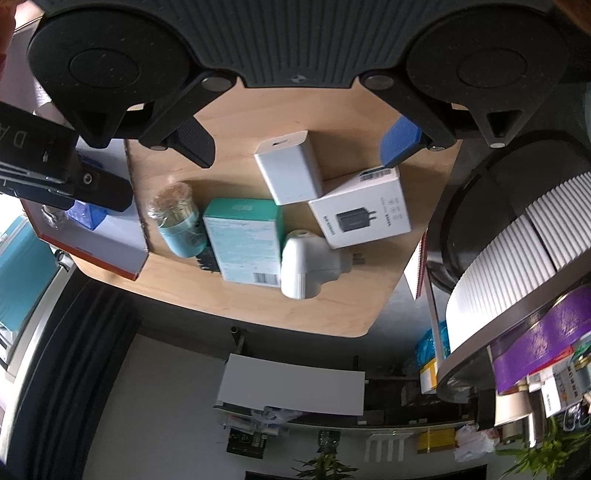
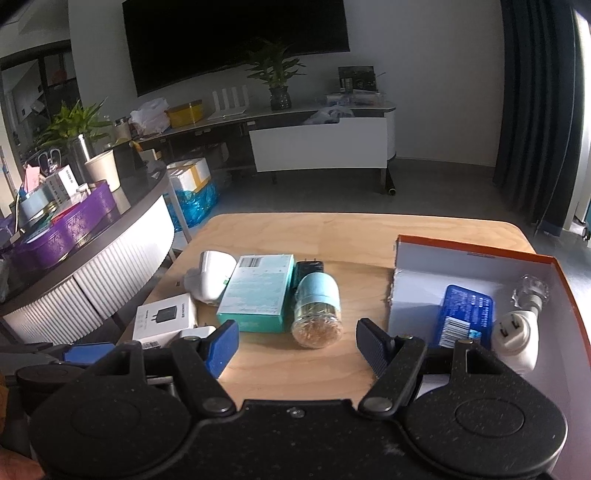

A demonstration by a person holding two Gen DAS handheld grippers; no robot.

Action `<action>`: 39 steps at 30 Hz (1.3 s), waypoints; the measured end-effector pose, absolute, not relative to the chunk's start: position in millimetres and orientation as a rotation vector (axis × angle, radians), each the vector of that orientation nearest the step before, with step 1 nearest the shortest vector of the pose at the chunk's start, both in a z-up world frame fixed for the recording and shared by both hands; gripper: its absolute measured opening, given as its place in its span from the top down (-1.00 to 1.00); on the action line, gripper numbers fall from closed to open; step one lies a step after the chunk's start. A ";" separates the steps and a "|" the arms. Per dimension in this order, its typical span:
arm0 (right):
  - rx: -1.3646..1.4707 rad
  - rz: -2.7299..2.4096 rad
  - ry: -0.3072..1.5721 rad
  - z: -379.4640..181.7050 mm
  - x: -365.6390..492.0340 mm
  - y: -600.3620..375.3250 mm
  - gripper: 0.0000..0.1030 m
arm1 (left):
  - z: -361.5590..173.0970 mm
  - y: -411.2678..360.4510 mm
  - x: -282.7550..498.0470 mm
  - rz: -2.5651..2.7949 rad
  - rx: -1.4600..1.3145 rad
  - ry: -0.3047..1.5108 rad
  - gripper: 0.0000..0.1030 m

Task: Organize rigid objects
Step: 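Move both grippers back toward the remaining chargers on the table, then grasp the black-and-white charger box with the left gripper while the right grasps the white charger brick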

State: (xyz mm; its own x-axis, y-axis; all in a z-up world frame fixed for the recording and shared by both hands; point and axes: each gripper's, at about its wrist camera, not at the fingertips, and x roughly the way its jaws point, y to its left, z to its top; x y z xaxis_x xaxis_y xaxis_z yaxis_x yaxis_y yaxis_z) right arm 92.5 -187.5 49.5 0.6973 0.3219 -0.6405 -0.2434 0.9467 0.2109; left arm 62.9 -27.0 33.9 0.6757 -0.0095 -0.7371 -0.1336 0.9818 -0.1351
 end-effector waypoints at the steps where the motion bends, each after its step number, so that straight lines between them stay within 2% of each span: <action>1: 0.110 0.320 0.736 48.4 92.4 -185.5 -0.62 | 32.0 -25.2 62.5 0.078 -0.187 0.828 -0.93; 14: 0.102 0.361 0.781 27.8 90.6 -178.0 -0.63 | 8.4 13.0 92.0 0.220 -0.257 0.864 -1.00; 27: 0.073 0.415 0.818 12.8 92.8 -159.6 -0.63 | -9.4 18.1 133.7 0.264 -0.252 0.882 -1.00; 28: 0.064 0.422 0.820 11.9 92.5 -157.4 -0.63 | -9.2 19.0 131.5 0.260 -0.245 0.869 -0.89; 29: 0.056 0.428 0.822 11.0 92.7 -154.9 -0.63 | -8.1 19.1 129.7 0.252 -0.236 0.852 -0.62; 30: 0.051 0.435 0.825 9.6 93.8 -152.5 -0.63 | -6.8 20.0 128.2 0.243 -0.224 0.841 -0.57; 39: -0.033 0.557 0.839 0.5 105.2 -103.5 -0.62 | 10.1 45.6 95.5 0.196 -0.289 0.783 -0.54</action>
